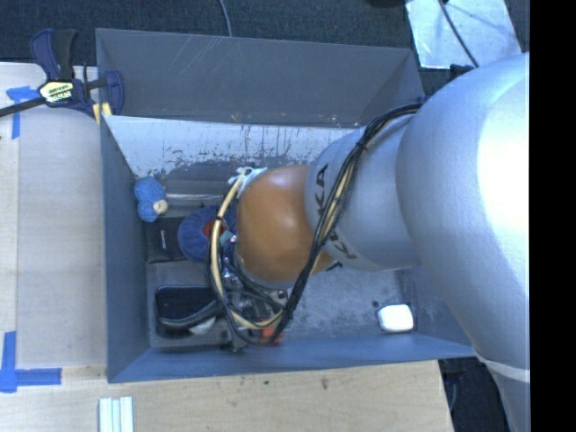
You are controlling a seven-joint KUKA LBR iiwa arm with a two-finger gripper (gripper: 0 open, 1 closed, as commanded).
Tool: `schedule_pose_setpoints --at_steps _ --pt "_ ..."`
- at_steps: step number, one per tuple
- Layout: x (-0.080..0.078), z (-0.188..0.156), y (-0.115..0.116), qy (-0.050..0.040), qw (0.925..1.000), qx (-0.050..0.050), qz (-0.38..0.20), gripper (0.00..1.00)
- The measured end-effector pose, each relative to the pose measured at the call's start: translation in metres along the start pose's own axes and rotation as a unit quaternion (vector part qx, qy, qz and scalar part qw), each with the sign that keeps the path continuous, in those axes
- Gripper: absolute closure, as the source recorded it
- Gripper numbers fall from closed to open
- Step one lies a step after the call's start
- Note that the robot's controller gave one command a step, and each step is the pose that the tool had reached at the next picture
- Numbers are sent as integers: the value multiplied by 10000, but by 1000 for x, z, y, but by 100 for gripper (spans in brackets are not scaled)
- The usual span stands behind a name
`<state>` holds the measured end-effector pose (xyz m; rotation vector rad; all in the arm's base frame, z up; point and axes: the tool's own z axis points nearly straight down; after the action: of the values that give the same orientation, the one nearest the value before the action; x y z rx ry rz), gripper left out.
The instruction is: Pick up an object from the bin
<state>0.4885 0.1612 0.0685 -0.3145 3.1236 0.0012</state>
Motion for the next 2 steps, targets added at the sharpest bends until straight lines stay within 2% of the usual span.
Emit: schedule_pose_setpoints --at_steps 1,2 --pt "6 -32 -7 -18 9937 0 -1117 0" --pt "3 -32 -4 -29 9836 -1 -1802 0"
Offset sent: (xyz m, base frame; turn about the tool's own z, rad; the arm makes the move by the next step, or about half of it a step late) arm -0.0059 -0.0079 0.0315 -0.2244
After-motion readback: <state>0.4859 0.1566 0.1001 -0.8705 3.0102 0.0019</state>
